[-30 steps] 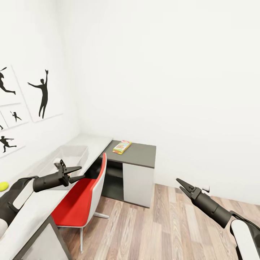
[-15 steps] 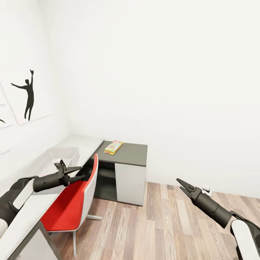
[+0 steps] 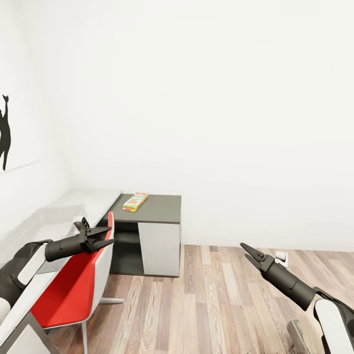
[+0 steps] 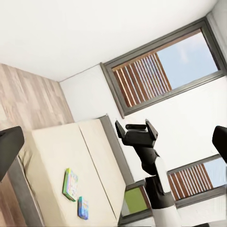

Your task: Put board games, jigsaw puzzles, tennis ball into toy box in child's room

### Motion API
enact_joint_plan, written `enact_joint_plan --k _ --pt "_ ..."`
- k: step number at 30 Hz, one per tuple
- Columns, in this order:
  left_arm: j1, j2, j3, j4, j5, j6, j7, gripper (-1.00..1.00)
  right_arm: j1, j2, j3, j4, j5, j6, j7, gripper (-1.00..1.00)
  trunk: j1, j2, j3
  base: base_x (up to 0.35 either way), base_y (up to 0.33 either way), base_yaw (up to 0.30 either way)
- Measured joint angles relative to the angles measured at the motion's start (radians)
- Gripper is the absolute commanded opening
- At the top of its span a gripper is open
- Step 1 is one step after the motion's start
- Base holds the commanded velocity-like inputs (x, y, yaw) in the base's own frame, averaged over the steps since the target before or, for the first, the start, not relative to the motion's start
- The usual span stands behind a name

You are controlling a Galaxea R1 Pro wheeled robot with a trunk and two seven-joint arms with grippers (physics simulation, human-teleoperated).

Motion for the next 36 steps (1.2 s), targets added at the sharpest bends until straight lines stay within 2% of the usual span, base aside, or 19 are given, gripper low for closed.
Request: enact_joint_plan --k 36 --pt "0.0 -0.002 0.0 0.0 0.0 -0.001 0.001 1.0 0.0 -0.002 -0.002 0.001 -0.002 -0.014 0.0 1.0 0.0 -0.001 0.015 0.0 0.0 -0.275"
